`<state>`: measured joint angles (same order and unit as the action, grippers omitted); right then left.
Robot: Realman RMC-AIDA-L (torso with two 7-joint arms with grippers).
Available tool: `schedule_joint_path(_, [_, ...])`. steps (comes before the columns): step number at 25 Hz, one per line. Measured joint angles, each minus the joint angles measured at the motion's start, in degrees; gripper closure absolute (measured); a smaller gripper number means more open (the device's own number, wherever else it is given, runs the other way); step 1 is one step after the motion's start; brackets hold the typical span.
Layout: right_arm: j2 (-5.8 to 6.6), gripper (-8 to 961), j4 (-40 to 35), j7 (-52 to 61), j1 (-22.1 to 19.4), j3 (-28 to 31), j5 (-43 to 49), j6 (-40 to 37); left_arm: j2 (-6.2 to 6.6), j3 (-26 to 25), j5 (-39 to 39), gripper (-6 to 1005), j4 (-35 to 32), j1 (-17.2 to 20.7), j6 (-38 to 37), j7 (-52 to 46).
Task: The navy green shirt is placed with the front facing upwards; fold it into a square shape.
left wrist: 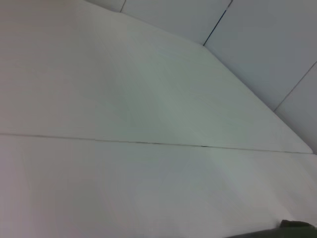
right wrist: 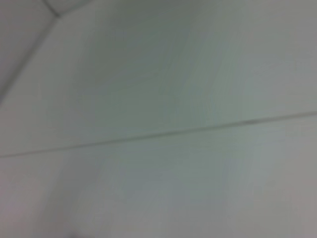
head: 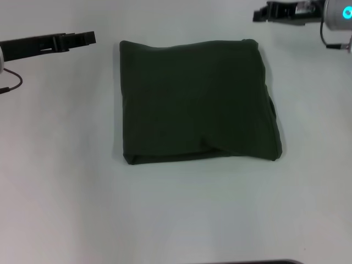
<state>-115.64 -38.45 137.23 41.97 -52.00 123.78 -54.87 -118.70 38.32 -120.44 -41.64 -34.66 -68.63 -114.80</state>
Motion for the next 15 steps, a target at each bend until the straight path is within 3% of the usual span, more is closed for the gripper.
schedule_joint_path(3, [-0.11, 953, -2.43, -0.34, 0.53, 1.82, -0.04, -5.34, 0.25, 0.12, 0.0, 403, -0.13, -0.18, -2.83, -0.63])
schedule_joint_path(8, [-0.9, 952, -2.8, -5.67, 1.35, 1.82, -0.03, -8.24, 0.18, 2.71, -0.54, 417, -0.52, -0.98, -15.45, -2.27])
schedule_joint_path(10, [-1.04, 952, -3.62, -7.15, 1.44, 1.91, -0.02, -9.76, -0.89, 3.97, -0.55, 423, -1.47, -0.97, -19.45, -2.55])
schedule_joint_path(11, [-0.78, 952, -4.91, -7.25, 1.69, 2.09, -0.03, -11.84, -2.54, 4.55, -0.5, 426, -3.33, -0.77, -22.17, -2.61])
schedule_joint_path(12, [-0.78, 952, -4.91, -7.25, 1.69, 2.09, -0.03, -11.84, -2.54, 4.55, -0.5, 429, -3.33, -0.77, -22.17, -2.61])
schedule_joint_path(15, [0.34, 951, -7.22, -4.11, 2.37, 2.61, 0.02, -15.65, -4.94, 5.09, 0.11, 437, -5.64, -0.69, -24.81, -3.02])
